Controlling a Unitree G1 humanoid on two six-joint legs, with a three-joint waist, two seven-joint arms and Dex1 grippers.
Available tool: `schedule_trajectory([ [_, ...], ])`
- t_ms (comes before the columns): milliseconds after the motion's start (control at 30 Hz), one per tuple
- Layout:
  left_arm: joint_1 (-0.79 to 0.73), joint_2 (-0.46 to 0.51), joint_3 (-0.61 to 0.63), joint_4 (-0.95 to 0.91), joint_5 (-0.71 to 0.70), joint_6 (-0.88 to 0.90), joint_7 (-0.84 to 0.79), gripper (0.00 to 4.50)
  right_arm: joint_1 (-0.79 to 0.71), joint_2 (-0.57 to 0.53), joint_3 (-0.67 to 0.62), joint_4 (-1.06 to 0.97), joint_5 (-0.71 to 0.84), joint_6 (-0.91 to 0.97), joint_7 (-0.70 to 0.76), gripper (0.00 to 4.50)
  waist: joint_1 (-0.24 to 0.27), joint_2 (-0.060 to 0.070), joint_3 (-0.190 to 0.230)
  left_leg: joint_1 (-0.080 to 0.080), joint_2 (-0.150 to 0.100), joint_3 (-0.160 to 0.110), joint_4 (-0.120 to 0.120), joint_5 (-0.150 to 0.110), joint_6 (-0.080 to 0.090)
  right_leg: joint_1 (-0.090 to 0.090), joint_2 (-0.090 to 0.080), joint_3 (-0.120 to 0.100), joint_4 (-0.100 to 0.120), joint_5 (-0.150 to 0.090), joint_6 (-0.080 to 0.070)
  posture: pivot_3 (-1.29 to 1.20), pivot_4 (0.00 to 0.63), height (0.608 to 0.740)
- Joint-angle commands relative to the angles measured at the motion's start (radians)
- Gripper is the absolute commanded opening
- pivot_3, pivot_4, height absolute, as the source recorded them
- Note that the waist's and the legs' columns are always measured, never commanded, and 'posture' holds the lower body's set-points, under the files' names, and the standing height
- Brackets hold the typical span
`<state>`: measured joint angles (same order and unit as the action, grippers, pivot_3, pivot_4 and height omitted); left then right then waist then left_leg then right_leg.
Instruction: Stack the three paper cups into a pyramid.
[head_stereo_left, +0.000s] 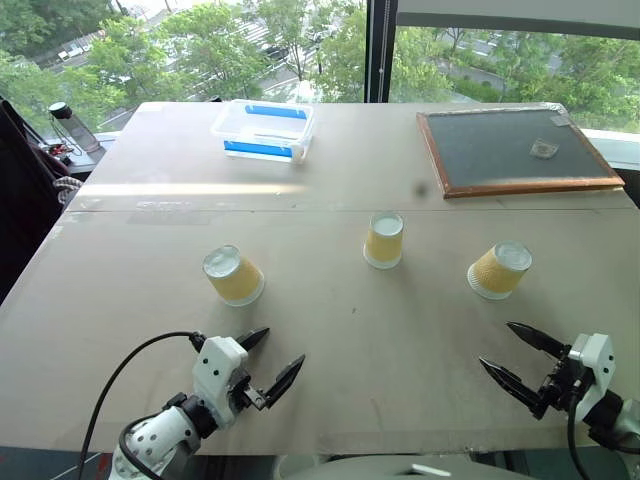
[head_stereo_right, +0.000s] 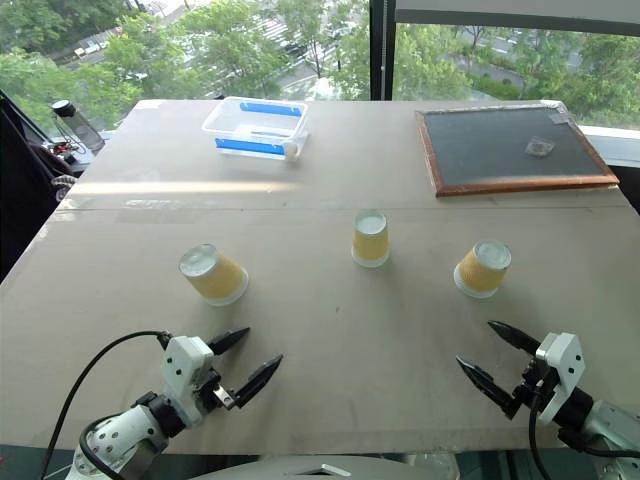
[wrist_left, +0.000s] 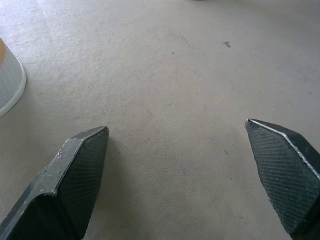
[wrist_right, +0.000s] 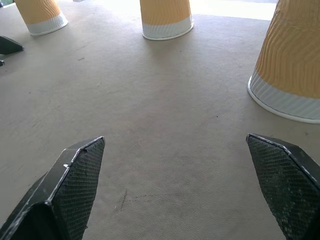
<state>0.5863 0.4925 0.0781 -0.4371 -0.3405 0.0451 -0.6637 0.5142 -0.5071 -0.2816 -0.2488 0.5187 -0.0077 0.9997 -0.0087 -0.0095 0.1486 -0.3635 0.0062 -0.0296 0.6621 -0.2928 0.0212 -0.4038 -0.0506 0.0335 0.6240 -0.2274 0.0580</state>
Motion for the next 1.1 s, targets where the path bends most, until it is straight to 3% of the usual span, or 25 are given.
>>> schedule_trajectory([
  [33,0.007,0.012,-0.004,0.018,-0.001,0.019,-0.019,4.49,0.009,-0.004,-0.026,-0.025,0.012,-0.021,0.000,4.50,0.000,0.000,0.000,0.000,0.000,0.000,0.000,0.000,0.000,0.000,0.000,0.000,0.000,0.000,0.000,0.00,0.150,0.740],
  [833,-0.043,0.015,-0.014,0.043,0.013,0.012,-0.045,4.49,-0.016,0.021,-0.064,-0.001,0.026,-0.066,-0.059,4.50,0.010,0.000,0.000,0.000,0.000,0.000,0.000,0.000,0.000,0.000,0.000,0.000,0.000,0.000,0.000,0.00,0.150,0.740],
  [1100,-0.085,0.076,0.007,0.022,0.030,-0.006,-0.087,4.49,-0.055,-0.001,0.023,-0.106,0.044,0.012,-0.039,4.50,0.017,0.000,0.001,0.000,0.000,-0.001,0.000,0.000,0.000,0.000,0.001,-0.001,0.001,0.000,0.000,0.00,0.150,0.740],
])
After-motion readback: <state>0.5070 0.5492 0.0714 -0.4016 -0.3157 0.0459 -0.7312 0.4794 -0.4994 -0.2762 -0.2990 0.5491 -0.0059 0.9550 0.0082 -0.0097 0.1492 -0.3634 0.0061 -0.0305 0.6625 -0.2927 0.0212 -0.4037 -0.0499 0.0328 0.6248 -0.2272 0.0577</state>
